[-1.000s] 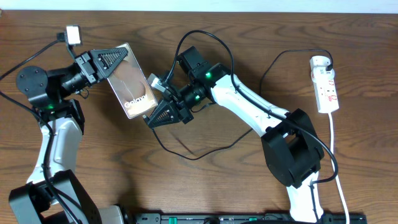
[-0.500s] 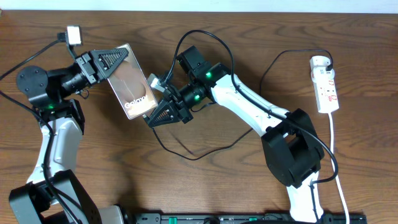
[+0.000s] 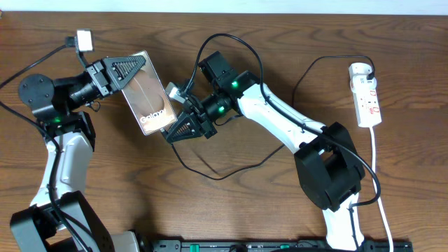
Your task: Plug charger to phone and switch on socket
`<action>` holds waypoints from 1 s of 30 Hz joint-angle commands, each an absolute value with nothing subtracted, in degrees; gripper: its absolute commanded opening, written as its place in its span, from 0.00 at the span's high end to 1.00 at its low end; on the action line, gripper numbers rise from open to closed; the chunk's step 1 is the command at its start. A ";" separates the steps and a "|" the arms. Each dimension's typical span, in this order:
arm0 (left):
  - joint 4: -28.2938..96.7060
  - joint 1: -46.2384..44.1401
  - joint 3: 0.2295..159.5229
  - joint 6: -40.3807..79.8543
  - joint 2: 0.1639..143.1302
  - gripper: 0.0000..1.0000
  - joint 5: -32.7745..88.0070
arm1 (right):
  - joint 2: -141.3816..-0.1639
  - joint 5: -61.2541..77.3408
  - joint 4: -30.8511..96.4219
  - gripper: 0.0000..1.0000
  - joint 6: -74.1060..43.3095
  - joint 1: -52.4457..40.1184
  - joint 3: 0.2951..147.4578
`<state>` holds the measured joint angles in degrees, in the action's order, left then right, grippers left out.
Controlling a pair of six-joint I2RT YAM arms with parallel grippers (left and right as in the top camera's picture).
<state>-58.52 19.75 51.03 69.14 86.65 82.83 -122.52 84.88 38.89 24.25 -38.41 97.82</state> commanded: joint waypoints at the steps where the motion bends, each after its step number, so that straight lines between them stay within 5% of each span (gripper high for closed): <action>1: -59.09 19.53 50.83 68.60 86.15 0.93 83.55 | -122.37 85.60 38.33 0.99 23.49 -37.85 98.24; 30: -59.09 19.53 50.83 67.51 86.15 0.93 84.44 | -122.37 85.62 33.30 0.99 18.59 -36.80 98.24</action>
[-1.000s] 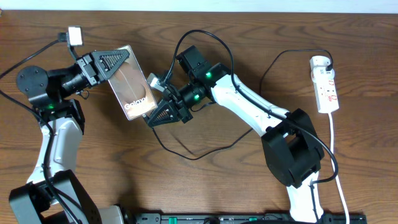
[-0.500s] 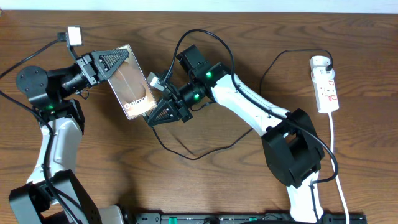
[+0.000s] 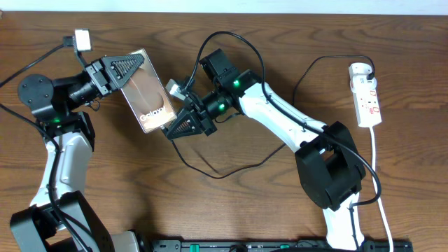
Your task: Plug charger to phone and switch on socket
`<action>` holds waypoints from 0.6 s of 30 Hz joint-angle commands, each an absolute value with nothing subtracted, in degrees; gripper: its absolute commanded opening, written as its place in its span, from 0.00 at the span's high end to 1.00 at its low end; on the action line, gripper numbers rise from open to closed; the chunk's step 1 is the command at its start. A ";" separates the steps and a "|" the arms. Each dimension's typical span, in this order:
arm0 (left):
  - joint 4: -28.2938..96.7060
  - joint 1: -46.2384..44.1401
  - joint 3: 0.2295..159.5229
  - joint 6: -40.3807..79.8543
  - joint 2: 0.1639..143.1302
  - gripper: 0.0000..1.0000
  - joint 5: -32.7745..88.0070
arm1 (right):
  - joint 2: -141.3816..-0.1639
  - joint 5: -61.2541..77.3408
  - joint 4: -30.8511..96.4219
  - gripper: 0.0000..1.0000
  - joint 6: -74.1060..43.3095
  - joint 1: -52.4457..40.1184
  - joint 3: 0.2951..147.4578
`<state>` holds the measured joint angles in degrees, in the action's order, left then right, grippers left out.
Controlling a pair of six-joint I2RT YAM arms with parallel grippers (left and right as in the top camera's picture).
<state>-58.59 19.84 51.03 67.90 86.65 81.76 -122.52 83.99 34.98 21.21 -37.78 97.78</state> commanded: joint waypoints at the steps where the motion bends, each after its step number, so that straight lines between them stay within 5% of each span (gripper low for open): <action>1: -59.09 19.53 50.83 67.51 86.15 0.93 84.42 | -122.37 85.60 32.84 0.99 18.22 -36.80 98.24; 18: -59.07 19.51 50.83 66.41 86.15 0.93 85.06 | -122.37 85.58 31.64 0.99 17.54 -36.80 98.24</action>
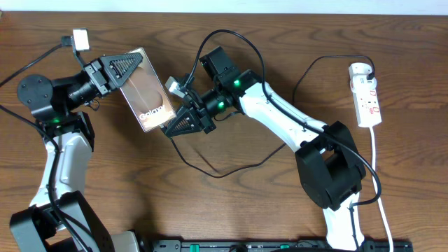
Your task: Plug charger to phone and switch on socket
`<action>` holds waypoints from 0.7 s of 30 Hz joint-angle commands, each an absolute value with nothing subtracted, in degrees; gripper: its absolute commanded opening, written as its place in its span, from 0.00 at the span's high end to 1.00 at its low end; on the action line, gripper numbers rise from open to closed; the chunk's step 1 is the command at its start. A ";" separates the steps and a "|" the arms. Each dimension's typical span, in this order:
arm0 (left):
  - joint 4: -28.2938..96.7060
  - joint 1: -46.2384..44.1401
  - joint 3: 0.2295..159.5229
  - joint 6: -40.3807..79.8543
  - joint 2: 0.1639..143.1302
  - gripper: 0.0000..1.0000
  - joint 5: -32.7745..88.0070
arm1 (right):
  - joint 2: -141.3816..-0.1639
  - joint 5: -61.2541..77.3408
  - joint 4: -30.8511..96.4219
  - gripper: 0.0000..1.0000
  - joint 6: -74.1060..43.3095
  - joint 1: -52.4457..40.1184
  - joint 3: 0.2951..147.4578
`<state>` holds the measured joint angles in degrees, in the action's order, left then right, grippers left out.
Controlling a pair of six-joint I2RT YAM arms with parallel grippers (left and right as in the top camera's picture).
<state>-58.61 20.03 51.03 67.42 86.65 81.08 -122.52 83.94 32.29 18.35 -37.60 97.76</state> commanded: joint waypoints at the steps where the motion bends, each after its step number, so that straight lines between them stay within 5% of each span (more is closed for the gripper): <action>1: -59.07 19.51 50.83 66.39 86.15 0.93 85.08 | -122.37 85.58 31.62 0.99 17.54 -36.80 98.24; 21: -59.07 19.51 50.83 66.04 86.15 0.94 82.32 | -122.37 85.58 28.23 0.99 12.38 -36.29 98.24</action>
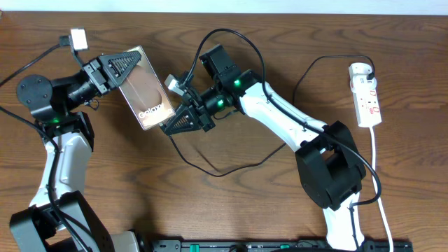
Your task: Plug charger to phone and switch on socket
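A phone [145, 89] with a brownish screen reading "Galaxy" is held tilted above the table, my left gripper [120, 66] shut on its upper left edge. My right gripper [180, 119] sits just right of the phone's lower right end, shut on the black charger cable [210, 171]; the silver plug [172, 87] shows beside the phone's right edge. Whether the plug is in the port cannot be told. The white socket strip [367, 94] lies at the far right, with the charger's white adapter [360, 70] plugged into its top.
The black cable loops over the wood table [231, 210] below and behind my right arm. A small white block [78, 38] on a cable sits at the top left. A black rail [280, 245] runs along the front edge.
Both grippers shifted slightly up and left together, the phone and the right gripper staying close. No grip changed.
My left gripper held the phone tilted, with my right gripper shut on the cable at its lower right end. Across the moments both crept up and left by small steps, keeping the plug near the phone's edge. The socket strip stayed as it was.
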`<action>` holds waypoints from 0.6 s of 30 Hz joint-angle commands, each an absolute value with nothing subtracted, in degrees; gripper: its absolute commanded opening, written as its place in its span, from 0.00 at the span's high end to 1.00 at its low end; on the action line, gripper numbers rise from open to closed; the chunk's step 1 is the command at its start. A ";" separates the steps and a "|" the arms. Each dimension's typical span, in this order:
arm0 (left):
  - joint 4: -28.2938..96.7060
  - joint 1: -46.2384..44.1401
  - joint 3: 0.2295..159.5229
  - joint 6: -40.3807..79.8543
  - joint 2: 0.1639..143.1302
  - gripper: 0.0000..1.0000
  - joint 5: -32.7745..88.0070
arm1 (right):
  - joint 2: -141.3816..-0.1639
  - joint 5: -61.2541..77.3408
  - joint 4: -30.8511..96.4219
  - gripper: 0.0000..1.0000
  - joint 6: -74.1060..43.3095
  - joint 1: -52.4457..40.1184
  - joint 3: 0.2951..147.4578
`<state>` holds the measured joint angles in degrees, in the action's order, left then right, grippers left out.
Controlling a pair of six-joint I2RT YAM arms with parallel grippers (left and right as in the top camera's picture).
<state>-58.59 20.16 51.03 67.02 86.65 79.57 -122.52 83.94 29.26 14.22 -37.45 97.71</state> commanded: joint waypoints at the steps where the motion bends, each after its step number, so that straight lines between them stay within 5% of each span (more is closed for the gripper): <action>1: -59.05 19.51 50.83 66.04 86.15 0.93 81.93 | -122.37 85.60 27.99 0.99 12.12 -36.07 98.24; 18: -59.07 19.57 50.83 65.54 86.15 0.93 78.85 | -122.37 85.56 27.24 0.99 11.16 -35.22 98.24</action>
<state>-58.57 20.14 51.03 66.22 86.65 78.67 -122.52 83.99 27.57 12.08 -35.66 97.71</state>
